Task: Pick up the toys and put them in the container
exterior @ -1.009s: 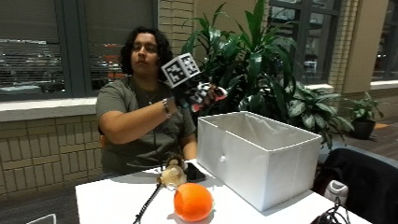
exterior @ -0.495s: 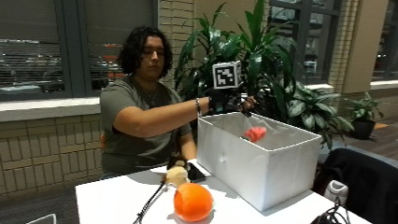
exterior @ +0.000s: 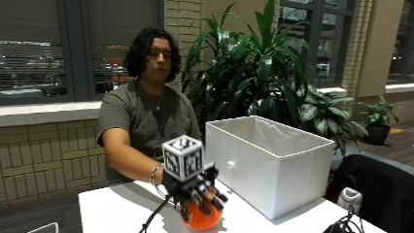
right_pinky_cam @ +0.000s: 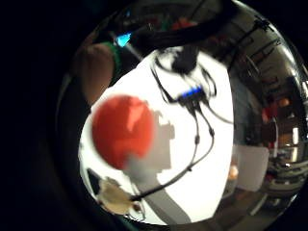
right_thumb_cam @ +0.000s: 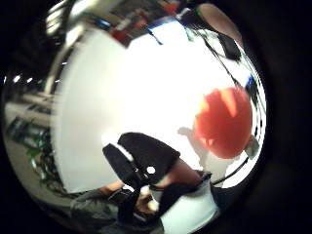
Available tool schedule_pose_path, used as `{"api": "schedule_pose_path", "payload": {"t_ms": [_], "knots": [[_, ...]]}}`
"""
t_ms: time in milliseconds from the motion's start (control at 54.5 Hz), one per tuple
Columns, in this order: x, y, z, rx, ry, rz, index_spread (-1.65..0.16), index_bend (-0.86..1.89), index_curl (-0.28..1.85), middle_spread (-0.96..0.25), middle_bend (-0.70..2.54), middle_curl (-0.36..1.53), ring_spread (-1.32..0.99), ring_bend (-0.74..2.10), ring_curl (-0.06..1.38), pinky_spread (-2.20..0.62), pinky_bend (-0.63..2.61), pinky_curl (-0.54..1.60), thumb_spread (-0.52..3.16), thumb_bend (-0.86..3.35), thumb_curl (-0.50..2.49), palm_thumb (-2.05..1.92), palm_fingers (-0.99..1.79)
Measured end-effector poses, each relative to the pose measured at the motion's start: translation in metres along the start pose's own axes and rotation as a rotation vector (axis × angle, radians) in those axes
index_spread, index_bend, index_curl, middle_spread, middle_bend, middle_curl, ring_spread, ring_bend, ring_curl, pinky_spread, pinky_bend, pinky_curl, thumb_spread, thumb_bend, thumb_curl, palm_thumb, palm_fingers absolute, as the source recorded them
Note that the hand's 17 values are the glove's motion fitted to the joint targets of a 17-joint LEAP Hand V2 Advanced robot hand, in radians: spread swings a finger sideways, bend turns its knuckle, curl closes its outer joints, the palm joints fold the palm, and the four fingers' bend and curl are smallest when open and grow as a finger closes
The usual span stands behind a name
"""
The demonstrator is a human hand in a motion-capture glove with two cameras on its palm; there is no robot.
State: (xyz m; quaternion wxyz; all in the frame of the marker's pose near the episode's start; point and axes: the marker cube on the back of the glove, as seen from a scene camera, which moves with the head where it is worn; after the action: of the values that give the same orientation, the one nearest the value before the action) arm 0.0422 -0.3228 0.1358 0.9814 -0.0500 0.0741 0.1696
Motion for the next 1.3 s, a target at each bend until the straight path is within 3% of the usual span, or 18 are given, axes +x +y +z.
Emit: {"api": "schedule_pose_path", "payload": {"t_ms": [55, 110, 183, 202, 293, 403, 605, 770, 844, 899, 972, 1045, 1119, 1174, 1302], "knots": [[0.002, 0.014, 0.039, -0.06, 0.007, -0.003, -0.38, 0.42, 0.3, -0.12, 0.26, 0.46, -0.18, 0.59, 0.23, -0.01, 1.08, 0.35, 0.91, -0.09, 0.14, -0.12, -0.04], [-0.006, 0.037, 0.063, 0.03, -0.056, -0.021, -0.39, 0.45, 0.32, -0.12, 0.21, 0.44, -0.17, 0.49, 0.2, 0.01, 1.12, 0.35, 0.91, -0.06, 0.15, -0.07, -0.05], [-0.009, 0.043, 0.051, 0.187, -0.116, -0.041, -0.4, 0.42, 0.3, -0.15, 0.26, 0.44, -0.21, 0.64, 0.21, -0.06, 1.12, 0.31, 1.05, 0.03, 0.18, 0.08, 0.35], [-0.01, 0.043, 0.046, 0.199, -0.121, -0.05, -0.4, 0.42, 0.3, -0.17, 0.33, 0.46, -0.25, 0.74, 0.23, -0.12, 1.11, 0.31, 1.11, 0.09, 0.21, 0.17, 0.58], [-0.029, 0.051, 0.0, 0.287, -0.14, -0.12, -0.38, 0.26, 0.27, -0.22, 0.39, 0.5, -0.3, 1.01, 0.32, -0.26, 1.13, 0.32, 1.18, 0.2, 0.29, 0.37, 0.89], [-0.073, 0.068, -0.078, 0.425, -0.113, -0.243, -0.37, 0.2, 0.29, -0.26, 0.43, 0.55, -0.34, 1.13, 0.41, -0.33, 1.16, 0.37, 1.11, 0.22, 0.36, 0.47, 0.98], [-0.165, 0.083, -0.202, 0.506, -0.189, -0.47, -0.37, 0.19, 0.34, -0.3, 0.48, 0.64, -0.37, 1.18, 0.47, -0.37, 1.14, 0.4, 1.01, 0.17, 0.46, 0.5, 1.02], [-0.264, 0.083, -0.254, 0.435, -0.306, -0.653, -0.37, 0.19, 0.37, -0.33, 0.48, 0.69, -0.38, 1.18, 0.5, -0.39, 1.14, 0.41, 0.95, 0.12, 0.53, 0.5, 1.02], [-0.289, 0.066, -0.251, 0.473, -0.145, -0.816, -0.38, 0.19, 0.39, -0.34, 0.48, 0.71, -0.38, 1.18, 0.5, -0.39, 1.14, 0.41, 0.94, 0.1, 0.56, 0.5, 1.02], [-0.302, 0.056, -0.245, 0.487, -0.041, -0.885, -0.38, 0.18, 0.4, -0.34, 0.46, 0.72, -0.38, 1.18, 0.51, -0.39, 1.13, 0.42, 0.93, 0.08, 0.57, 0.49, 0.99], [-0.334, 0.053, -0.244, 0.392, -0.148, -0.693, -0.39, 0.18, 0.42, -0.34, 0.44, 0.74, -0.38, 1.15, 0.51, -0.39, 1.13, 0.42, 0.94, 0.05, 0.59, 0.48, 0.95], [-0.344, 0.051, -0.237, 0.369, -0.108, -0.709, -0.39, 0.16, 0.42, -0.34, 0.38, 0.73, -0.36, 1.11, 0.5, -0.39, 1.1, 0.41, 0.99, 0.02, 0.59, 0.44, 0.84], [-0.335, 0.05, -0.231, 0.324, -0.056, -0.731, -0.4, 0.31, 0.49, -0.31, 0.25, 0.68, -0.32, 0.87, 0.45, -0.3, 1.07, 0.41, 1.11, -0.05, 0.54, 0.32, 0.44], [-0.318, 0.052, -0.228, 0.308, -0.007, -0.802, -0.4, 0.23, 0.48, -0.27, 0.17, 0.66, -0.26, 0.8, 0.45, -0.21, 1.1, 0.43, 1.05, -0.14, 0.47, 0.09, 0.13], [-0.267, 0.075, -0.232, 0.266, -0.026, -0.758, -0.4, 0.14, 0.41, -0.19, 0.18, 0.59, -0.18, 0.66, 0.34, -0.08, 1.07, 0.37, 0.95, -0.09, 0.41, -0.06, -0.03]]}}
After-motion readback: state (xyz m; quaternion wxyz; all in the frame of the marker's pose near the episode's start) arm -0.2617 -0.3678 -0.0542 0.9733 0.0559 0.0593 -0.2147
